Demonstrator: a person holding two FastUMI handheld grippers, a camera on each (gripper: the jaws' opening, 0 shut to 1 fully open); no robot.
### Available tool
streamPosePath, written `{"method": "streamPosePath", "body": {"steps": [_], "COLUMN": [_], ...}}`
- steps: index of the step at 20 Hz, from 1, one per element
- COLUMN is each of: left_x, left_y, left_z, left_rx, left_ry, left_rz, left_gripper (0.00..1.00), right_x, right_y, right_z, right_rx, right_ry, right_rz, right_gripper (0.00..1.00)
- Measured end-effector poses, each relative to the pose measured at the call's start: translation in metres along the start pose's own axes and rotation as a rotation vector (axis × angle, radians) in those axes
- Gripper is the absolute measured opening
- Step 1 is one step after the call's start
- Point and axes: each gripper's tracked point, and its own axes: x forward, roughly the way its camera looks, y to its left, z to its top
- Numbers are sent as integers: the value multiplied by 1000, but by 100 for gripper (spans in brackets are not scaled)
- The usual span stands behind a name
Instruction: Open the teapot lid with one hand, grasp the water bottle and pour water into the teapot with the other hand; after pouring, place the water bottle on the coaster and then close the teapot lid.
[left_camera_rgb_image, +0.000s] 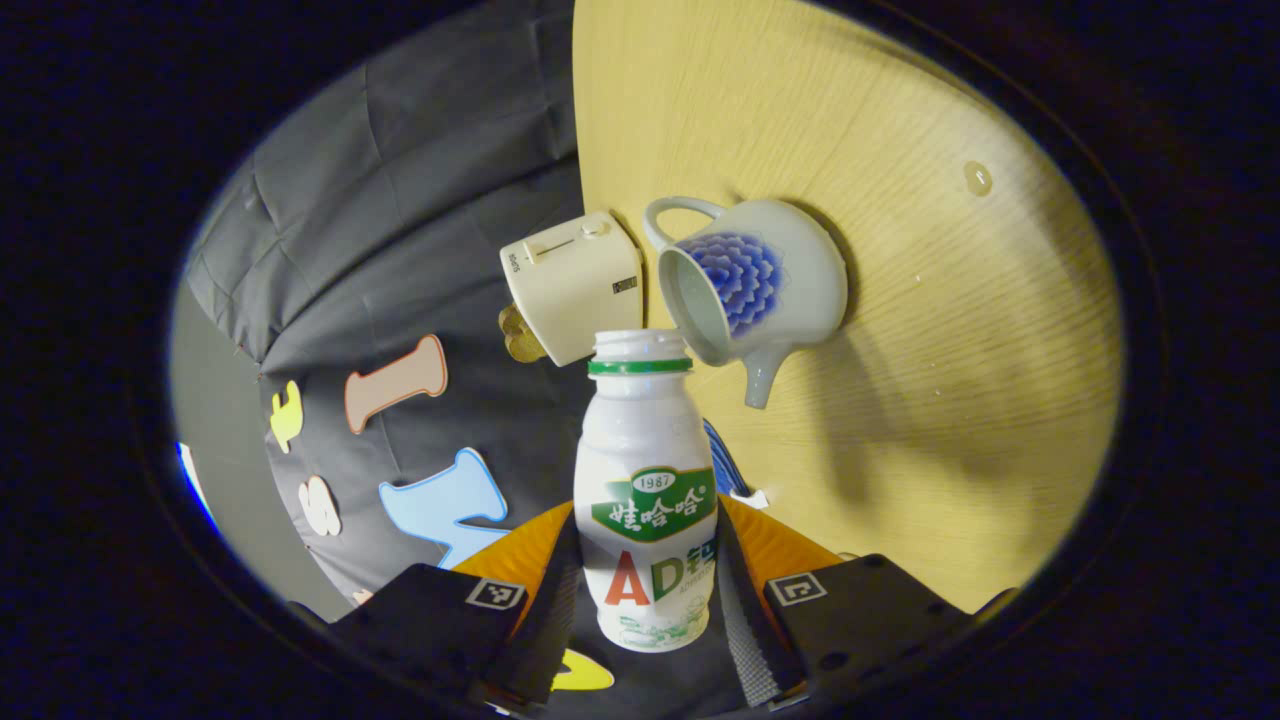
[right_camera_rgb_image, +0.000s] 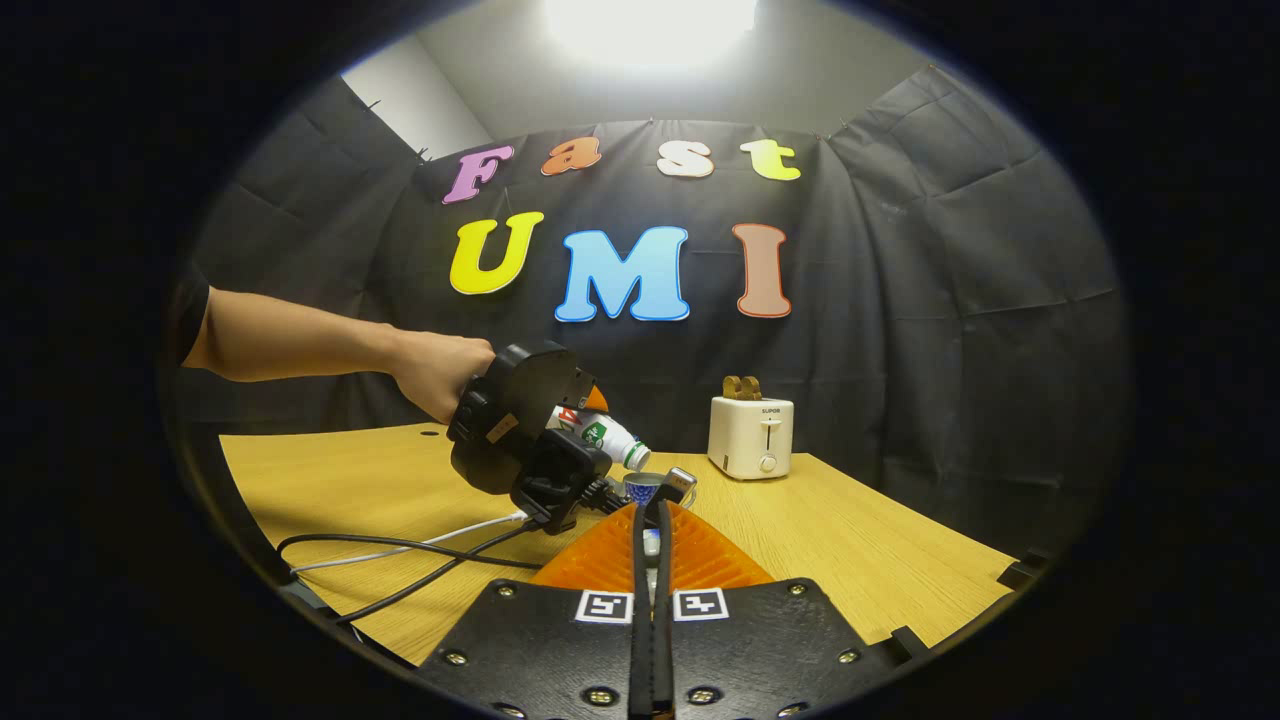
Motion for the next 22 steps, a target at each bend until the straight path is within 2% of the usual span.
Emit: {"method": "streamPosePath", "body": {"steps": [1,2,5,10,12,13,15,16,17,19,22], "left_x": [0,1,2,-2,-6,-8,-15,-20,-25,-34,-43], "left_y": [-3,-7,-11,-9,-7,-8,-10,-8,-6,-5,-6], "left_z": [1,3,8,5,-2,-6,-21,-31,-40,-57,-86], "left_rx": [-18,-43,-115,-332,-450,-521,-682,-749,-821,-963,-1123], "left_ry": [-4,-13,-38,-84,-100,-107,-108,-104,-105,-109,-110], "left_rz": [-7,-15,-6,38,56,62,83,114,149,192,254], "left_gripper": [74,78,78,78,78,68,73,73,78,78,78], "right_x": [0,1,1,3,6,8,13,18,22,34,59], "right_y": [0,2,2,2,5,8,13,15,18,28,41], "right_z": [-1,-1,-2,9,13,16,22,25,27,30,38], "right_rx": [5,15,27,31,26,26,6,-14,-28,-35,-49], "right_ry": [3,5,12,-15,-21,-24,-29,-28,-29,-22,-17], "right_rz": [1,5,7,0,4,8,16,18,23,44,65], "right_gripper": [0,0,0,0,0,0,0,0,0,0,0]}}
